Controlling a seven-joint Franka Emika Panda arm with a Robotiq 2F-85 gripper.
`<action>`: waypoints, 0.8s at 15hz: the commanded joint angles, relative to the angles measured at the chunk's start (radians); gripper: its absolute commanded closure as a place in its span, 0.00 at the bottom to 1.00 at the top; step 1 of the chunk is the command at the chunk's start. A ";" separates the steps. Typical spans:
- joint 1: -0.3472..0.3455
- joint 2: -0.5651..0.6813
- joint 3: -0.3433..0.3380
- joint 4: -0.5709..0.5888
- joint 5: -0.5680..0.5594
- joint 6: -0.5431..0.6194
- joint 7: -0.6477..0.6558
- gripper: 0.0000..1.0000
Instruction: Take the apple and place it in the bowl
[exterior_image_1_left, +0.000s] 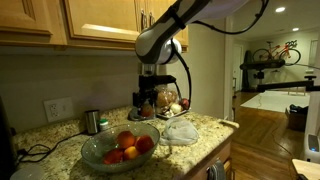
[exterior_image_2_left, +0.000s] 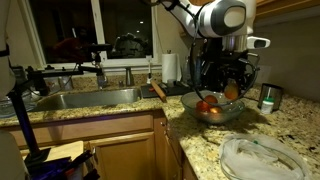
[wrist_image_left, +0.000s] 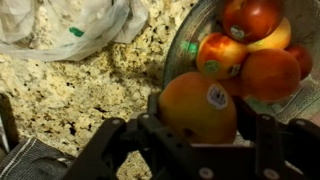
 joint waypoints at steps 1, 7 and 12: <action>0.006 0.085 0.000 0.130 -0.012 -0.080 0.004 0.53; 0.004 0.204 0.019 0.304 -0.001 -0.221 -0.012 0.53; 0.016 0.289 0.029 0.412 -0.004 -0.312 -0.011 0.53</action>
